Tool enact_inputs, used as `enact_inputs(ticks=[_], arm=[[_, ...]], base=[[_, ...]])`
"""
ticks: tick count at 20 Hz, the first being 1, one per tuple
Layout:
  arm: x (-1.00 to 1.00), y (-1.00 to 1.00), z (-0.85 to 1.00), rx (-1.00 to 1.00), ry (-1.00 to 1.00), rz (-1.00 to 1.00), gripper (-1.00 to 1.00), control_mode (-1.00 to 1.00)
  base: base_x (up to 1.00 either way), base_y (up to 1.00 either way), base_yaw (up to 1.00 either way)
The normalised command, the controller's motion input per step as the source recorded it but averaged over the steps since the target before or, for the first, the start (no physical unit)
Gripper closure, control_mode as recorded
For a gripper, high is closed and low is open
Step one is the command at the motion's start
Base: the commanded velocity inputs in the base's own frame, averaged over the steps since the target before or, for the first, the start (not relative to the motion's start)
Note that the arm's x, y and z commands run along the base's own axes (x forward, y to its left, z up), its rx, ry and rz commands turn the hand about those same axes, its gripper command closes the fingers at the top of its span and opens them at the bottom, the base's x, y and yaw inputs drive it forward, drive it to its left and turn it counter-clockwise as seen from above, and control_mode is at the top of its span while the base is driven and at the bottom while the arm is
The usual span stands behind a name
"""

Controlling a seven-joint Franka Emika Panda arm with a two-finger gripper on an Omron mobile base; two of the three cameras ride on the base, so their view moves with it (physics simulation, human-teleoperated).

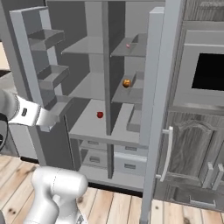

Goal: There's a steak in the fridge that needs to be moved to the freezer for freezing. Pick up the steak from the fridge, place it on any shelf in the freezer, and close the fridge and freezer doors when done.

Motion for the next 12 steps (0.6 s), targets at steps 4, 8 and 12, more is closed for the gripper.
enact_inputs(ticks=[4, 8, 12], arm=[[0.00, 0.00, 0.00, 0.00, 0.00, 0.00, -1.00, 1.00], [0.00, 0.00, 0.00, 0.00, 0.00, 0.00, -1.00, 1.00], [0.00, 0.00, 0.00, 0.00, 0.00, 0.00, -1.00, 1.00]], base=[[0.48, -0.43, 0.00], [0.32, -0.24, 0.00], [0.12, 0.00, 0.00]])
